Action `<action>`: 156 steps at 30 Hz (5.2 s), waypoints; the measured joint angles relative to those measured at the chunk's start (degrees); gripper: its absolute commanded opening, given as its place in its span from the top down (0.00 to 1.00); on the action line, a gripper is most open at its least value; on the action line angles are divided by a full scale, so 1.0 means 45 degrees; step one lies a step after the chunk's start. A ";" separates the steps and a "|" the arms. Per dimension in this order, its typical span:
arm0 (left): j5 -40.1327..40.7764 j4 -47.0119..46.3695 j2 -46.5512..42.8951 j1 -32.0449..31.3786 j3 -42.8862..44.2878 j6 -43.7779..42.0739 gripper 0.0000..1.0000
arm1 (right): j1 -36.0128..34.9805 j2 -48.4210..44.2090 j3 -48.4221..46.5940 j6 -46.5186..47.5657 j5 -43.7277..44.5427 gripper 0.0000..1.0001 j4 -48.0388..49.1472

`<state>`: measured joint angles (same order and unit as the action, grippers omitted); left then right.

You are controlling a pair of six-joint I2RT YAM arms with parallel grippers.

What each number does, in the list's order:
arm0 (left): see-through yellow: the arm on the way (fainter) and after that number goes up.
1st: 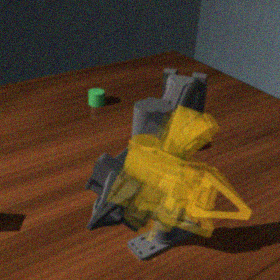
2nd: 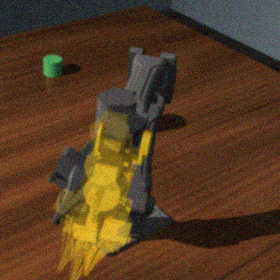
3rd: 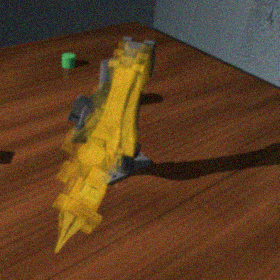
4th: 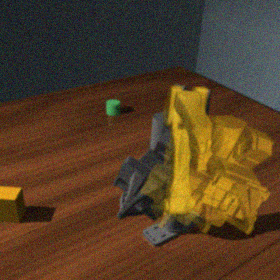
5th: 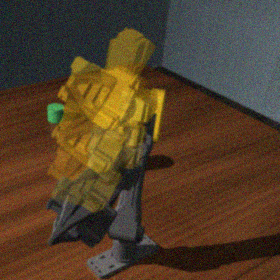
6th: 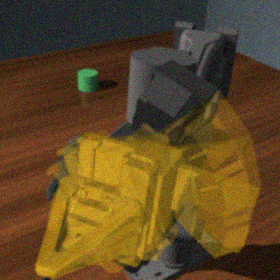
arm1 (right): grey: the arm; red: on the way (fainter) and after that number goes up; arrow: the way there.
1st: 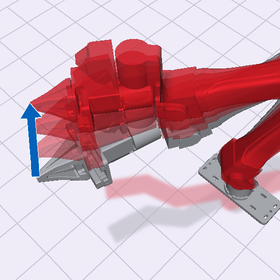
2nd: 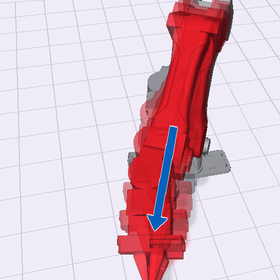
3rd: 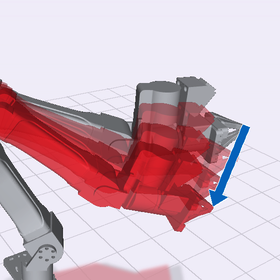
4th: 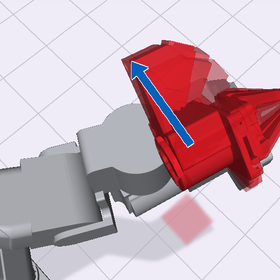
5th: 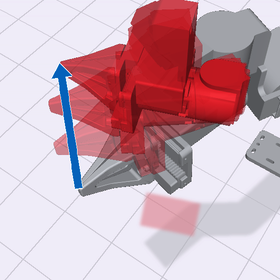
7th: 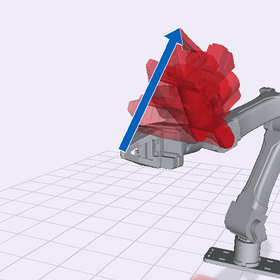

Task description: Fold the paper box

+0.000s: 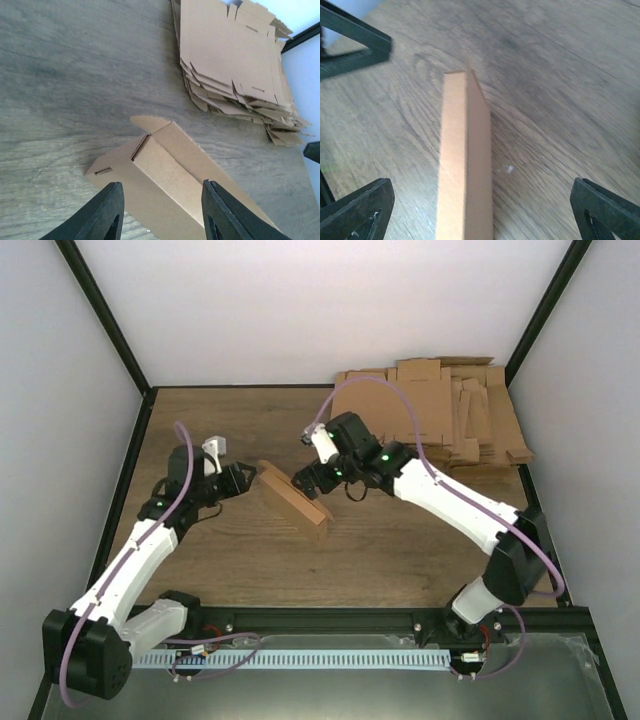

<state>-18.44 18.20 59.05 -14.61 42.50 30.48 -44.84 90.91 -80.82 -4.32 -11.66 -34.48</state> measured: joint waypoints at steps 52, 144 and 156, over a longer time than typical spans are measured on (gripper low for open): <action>0.2715 0.1622 -0.1394 0.0000 0.1370 -0.1831 0.01 | -0.1681 0.2531 -0.1224 -0.0427 0.1438 0.44 -0.2545; 0.0928 0.5115 -0.0112 -0.2764 0.2239 -1.1710 0.17 | 0.0199 0.0889 0.0903 1.0860 0.0321 0.63 -0.3910; 0.0209 0.3988 0.0325 -0.2764 0.2191 -1.1560 0.18 | 0.0622 -0.0087 0.1554 1.1220 0.0418 0.63 -0.3672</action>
<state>-17.50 36.14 60.51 -27.05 52.36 -21.54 -42.04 90.52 -73.82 46.17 -9.78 -51.00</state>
